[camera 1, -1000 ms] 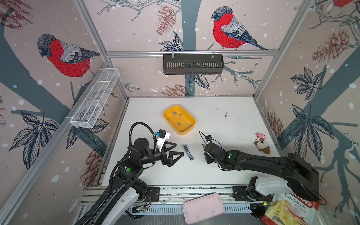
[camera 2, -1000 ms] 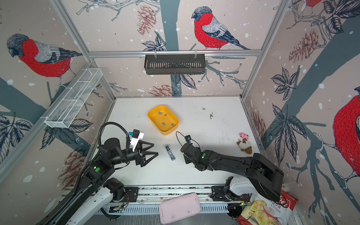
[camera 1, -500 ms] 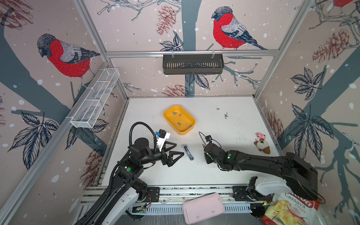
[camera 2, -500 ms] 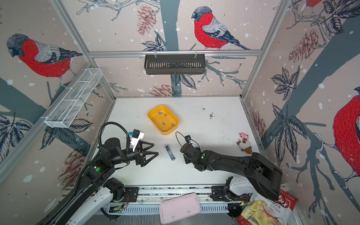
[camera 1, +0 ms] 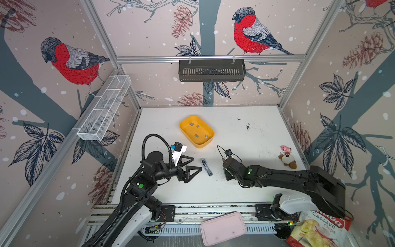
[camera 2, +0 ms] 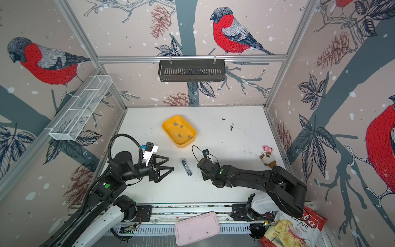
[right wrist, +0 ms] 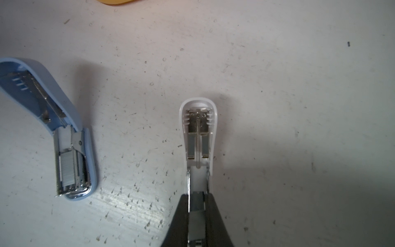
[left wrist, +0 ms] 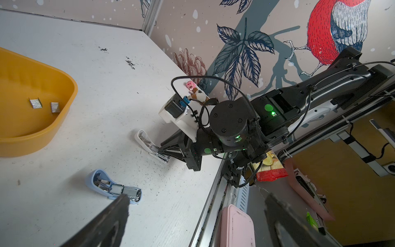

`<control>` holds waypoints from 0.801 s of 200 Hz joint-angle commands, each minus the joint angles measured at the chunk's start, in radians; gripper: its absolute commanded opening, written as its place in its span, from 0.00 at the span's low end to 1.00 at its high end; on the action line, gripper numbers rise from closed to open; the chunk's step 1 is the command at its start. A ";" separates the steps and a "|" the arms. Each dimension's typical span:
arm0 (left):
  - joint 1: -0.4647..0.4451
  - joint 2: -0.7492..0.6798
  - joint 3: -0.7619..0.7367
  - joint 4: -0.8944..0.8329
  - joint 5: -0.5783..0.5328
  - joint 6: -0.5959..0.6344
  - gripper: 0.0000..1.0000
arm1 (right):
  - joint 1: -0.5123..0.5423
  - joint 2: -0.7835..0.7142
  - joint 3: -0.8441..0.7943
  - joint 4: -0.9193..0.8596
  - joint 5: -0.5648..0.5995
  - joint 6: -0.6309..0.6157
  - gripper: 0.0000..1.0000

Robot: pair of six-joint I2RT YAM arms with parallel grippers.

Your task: Load the staples into the stapler

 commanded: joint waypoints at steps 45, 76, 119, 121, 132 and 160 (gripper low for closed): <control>0.001 0.002 -0.003 0.046 0.012 0.001 0.98 | 0.007 0.011 -0.005 0.016 0.024 0.013 0.09; 0.001 0.005 -0.002 0.046 0.013 0.001 0.98 | 0.008 0.010 -0.004 0.014 0.025 0.014 0.09; 0.000 0.005 -0.003 0.048 0.014 0.001 0.99 | 0.013 -0.023 0.022 -0.002 0.025 0.006 0.09; 0.000 0.005 -0.003 0.048 0.015 0.001 0.99 | 0.013 -0.024 0.023 -0.002 0.025 0.005 0.09; 0.000 0.004 -0.002 0.048 0.014 0.000 0.99 | 0.013 -0.030 0.024 -0.003 0.028 0.002 0.09; 0.000 0.005 -0.003 0.048 0.013 0.001 0.98 | 0.013 -0.029 0.026 -0.017 0.043 -0.001 0.09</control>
